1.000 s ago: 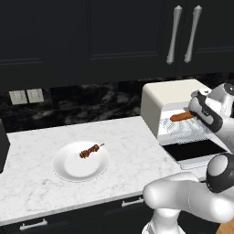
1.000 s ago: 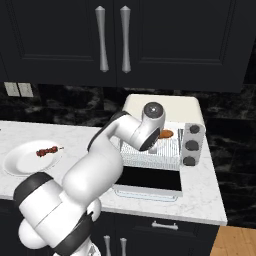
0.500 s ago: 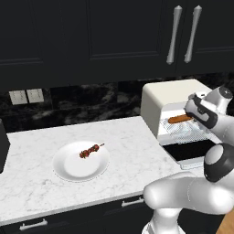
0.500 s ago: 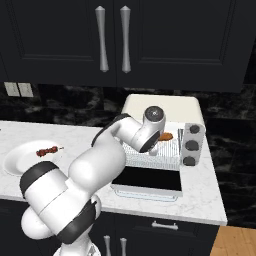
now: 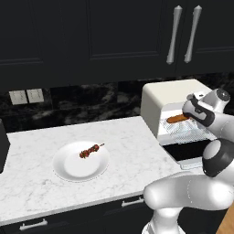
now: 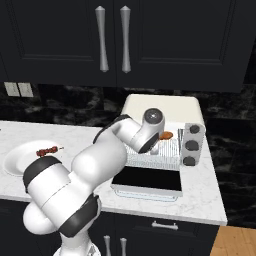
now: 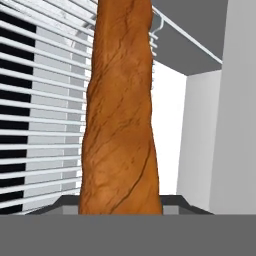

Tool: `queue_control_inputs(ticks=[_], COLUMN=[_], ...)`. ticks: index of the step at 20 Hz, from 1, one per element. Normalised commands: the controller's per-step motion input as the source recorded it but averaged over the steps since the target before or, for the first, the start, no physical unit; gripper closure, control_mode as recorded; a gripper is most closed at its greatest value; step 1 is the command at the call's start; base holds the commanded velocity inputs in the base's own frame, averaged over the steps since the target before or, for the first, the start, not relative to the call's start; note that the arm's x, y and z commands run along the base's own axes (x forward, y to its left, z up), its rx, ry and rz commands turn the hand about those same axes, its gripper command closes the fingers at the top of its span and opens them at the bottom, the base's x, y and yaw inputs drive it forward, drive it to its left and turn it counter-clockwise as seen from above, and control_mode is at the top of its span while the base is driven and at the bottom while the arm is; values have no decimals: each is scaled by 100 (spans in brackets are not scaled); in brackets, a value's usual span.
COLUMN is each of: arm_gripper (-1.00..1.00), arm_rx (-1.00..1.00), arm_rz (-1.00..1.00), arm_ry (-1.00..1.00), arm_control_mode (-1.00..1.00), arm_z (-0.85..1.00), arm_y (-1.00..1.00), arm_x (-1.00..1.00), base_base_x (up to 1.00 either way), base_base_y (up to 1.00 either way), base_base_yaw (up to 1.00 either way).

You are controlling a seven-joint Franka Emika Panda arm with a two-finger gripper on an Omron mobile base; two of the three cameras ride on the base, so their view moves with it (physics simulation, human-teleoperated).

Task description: Pick up the kebab skewer and baguette bread, and place them inside the toaster oven. Close the toaster oven door and start by setting the timer.

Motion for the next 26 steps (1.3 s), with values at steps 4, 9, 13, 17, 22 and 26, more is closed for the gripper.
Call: queue_control_inputs(ticks=[4, 9, 13, 17, 22, 26], arm_gripper=[100, -100, -100, -100, -100, -100], arm_rx=[0, 0, 0, 0, 0, 3], arm_rz=[0, 0, 0, 0, 0, 1], arm_ry=[0, 0, 0, 0, 0, 0], arm_control_mode=[-100, -100, -100, -100, -100, -100], arm_z=[0, 0, 0, 0, 6, 31], arm_y=[-4, 0, 0, 0, 0, 0], arm_x=[28, 14, 0, 0, -19, -23], base_base_x=[0, 0, 0, 0, 0, 0], base_base_y=[0, 0, 0, 0, 0, 0], base_base_yaw=[0, 0, 0, 0, 0, 0])
